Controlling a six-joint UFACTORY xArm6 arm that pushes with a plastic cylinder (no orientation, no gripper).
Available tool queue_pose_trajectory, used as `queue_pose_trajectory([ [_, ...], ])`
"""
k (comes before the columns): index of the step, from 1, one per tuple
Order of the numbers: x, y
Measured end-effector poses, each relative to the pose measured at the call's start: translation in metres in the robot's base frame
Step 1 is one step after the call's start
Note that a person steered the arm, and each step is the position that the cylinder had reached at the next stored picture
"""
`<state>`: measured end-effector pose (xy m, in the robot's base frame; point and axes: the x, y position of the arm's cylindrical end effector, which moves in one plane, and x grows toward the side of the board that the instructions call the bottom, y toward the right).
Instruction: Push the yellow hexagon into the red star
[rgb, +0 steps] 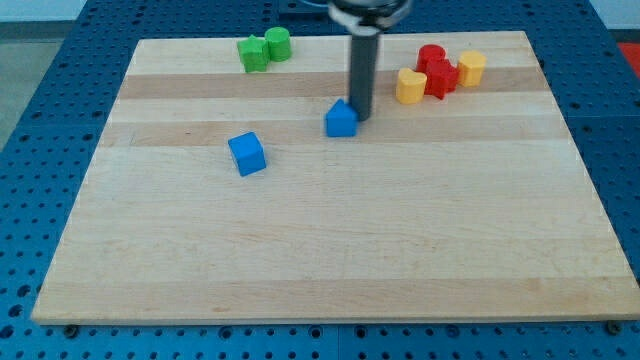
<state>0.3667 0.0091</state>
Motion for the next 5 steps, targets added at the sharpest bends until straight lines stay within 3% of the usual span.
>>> queue_pose_trajectory([
  [1,0.049,-0.009],
  [2,0.066,-0.02],
  [3,0.052,0.055],
  [4,-0.001,0.15],
  [5,-0.039,0.194],
])
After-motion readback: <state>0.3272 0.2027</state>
